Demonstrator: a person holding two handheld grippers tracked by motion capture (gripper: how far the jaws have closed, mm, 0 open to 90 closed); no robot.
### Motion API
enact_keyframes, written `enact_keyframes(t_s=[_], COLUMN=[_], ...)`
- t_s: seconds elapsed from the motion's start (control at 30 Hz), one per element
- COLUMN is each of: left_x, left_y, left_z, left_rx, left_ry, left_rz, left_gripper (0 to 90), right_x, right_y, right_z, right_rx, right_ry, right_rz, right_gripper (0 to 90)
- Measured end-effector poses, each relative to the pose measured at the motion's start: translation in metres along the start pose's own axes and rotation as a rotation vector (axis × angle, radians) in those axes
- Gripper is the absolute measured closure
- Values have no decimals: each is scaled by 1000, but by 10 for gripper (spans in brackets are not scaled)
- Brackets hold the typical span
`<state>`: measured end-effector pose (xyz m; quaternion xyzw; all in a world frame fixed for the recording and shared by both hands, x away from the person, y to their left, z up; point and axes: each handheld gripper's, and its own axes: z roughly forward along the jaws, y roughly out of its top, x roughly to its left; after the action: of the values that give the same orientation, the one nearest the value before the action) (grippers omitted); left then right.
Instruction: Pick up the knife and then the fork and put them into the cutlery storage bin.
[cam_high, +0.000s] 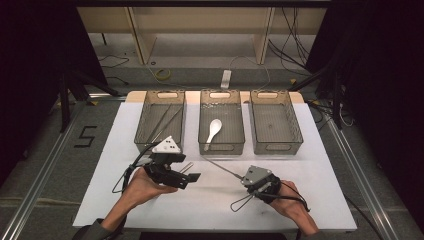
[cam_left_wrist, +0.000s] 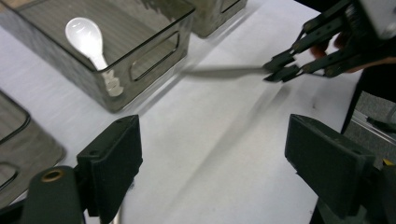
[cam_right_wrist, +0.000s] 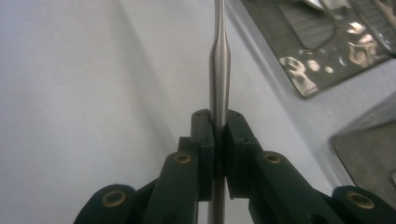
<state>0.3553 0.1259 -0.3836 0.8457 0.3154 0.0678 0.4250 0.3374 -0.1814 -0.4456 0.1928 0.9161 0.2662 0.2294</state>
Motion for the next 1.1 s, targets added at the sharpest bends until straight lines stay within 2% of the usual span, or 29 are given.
enact_keyframes(t_s=[0.03, 0.07, 0.2, 0.27, 0.3, 0.4, 0.43, 0.57, 0.6, 0.67, 0.7, 0.77, 0.83, 0.9, 0.93, 0.97, 1.07, 1.1], left_x=[2, 6, 23, 38, 38, 44, 46, 47, 48, 48, 49, 50, 51, 51, 51, 51, 50, 50], left_y=[-2, -4, -16, -27, -27, -33, -34, -37, -37, -39, -40, -41, -44, -45, -45, -45, -46, -46], left_z=[1, 1, 1, 1, 1, 2, 2, 3, 3, 4, 4, 7, 9, 11, 11, 11, 11, 11], left_rx=[-5, -7, -52, -43, -43, -20, -14, 2, 7, 11, 18, 44, 74, 94, 97, 100, 95, 88], left_ry=[10, 21, 74, 106, 106, 147, 154, 170, 170, 172, 173, 168, 169, 166, 166, 167, 169, 170], left_rz=[-11, -20, -53, -100, -100, -111, -114, -116, -115, -119, -122, -133, -126, -118, -122, -118, -121, -128], left_gripper=[181, 180, 181, 180, 180, 180, 179, 174, 174, 172, 172, 172, 170, 170, 170, 170, 170, 170], right_x=[0, -5, -15, -21, -24, -31, -37, -53, -53, -67, -67, -82, -93, -98, -109, -109, -125, -135], right_y=[0, -2, -6, -8, -9, -10, -11, -11, -11, -9, -9, -5, -2, -1, 2, 2, 6, 8], right_z=[0, -3, -9, -13, -15, -18, -22, -26, -26, -28, -28, -30, -32, -33, -33, -33, -32, -30], right_rx=[0, -7, -23, -30, -38, -49, -56, -77, -77, -80, -80, -89, -99, -102, -104, -104, -104, -101], right_ry=[0, -10, -28, -45, -49, -59, -71, -104, -104, -120, -120, -136, -140, -148, -153, -153, -166, -178], right_rz=[0, 33, 79, 96, 108, 132, 163, 211, 211, 245, 245, 290, 323, 339, 373, 373, 426, 452], right_gripper=[843, 843, 844, 843, 843, 843, 843, 843, 843, 843, 843, 843, 843, 843, 843, 843, 843, 843])
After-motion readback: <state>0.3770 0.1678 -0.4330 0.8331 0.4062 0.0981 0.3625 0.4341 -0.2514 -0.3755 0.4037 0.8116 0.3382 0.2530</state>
